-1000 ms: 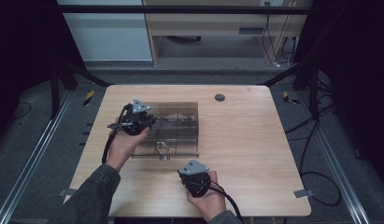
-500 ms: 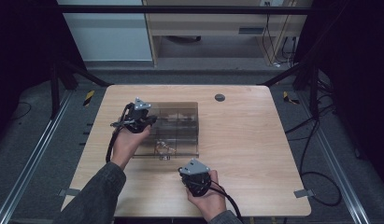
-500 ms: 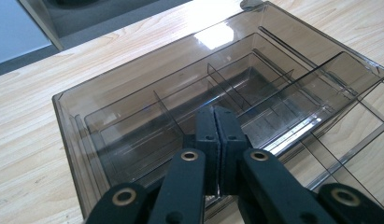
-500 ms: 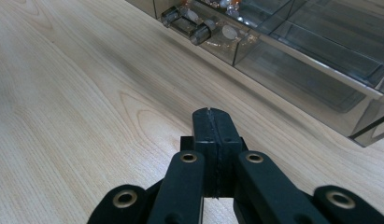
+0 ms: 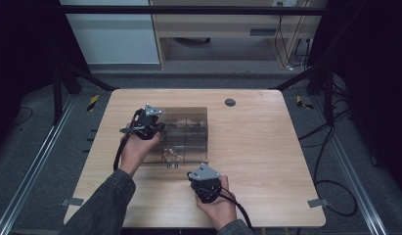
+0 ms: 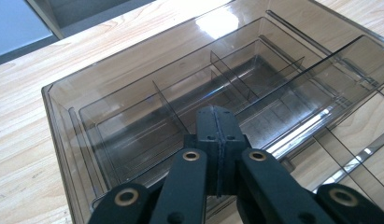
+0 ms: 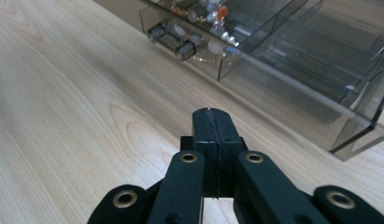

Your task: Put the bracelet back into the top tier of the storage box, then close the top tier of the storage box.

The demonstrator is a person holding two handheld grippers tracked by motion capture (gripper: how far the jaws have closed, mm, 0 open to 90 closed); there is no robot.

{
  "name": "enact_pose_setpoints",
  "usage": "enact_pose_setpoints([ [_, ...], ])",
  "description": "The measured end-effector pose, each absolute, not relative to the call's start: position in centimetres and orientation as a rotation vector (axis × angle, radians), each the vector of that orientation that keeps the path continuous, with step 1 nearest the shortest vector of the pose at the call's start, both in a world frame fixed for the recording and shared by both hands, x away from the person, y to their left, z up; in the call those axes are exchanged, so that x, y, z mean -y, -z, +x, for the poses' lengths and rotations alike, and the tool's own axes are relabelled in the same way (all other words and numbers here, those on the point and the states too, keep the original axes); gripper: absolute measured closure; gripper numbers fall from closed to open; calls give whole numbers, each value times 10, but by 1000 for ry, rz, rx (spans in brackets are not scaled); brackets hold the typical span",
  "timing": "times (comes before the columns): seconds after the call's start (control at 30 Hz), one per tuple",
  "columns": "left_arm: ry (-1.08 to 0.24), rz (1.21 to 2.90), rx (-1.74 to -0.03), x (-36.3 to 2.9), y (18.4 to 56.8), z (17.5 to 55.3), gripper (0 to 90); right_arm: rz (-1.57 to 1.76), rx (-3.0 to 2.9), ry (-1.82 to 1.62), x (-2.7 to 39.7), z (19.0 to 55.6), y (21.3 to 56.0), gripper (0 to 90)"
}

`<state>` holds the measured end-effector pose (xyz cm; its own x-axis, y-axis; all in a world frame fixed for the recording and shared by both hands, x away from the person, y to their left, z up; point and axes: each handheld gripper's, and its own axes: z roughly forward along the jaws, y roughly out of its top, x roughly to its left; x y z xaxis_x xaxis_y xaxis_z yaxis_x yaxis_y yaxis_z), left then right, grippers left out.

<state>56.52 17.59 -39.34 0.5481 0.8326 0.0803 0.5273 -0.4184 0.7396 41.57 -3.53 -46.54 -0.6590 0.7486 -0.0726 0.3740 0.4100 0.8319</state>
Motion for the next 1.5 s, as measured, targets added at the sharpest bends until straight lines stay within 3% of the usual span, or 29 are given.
enact_pose_setpoints([
  [1.5,-572,2107,-1116,-176,395,569,897,939,-2228,-1155,22,433,461,900],
])
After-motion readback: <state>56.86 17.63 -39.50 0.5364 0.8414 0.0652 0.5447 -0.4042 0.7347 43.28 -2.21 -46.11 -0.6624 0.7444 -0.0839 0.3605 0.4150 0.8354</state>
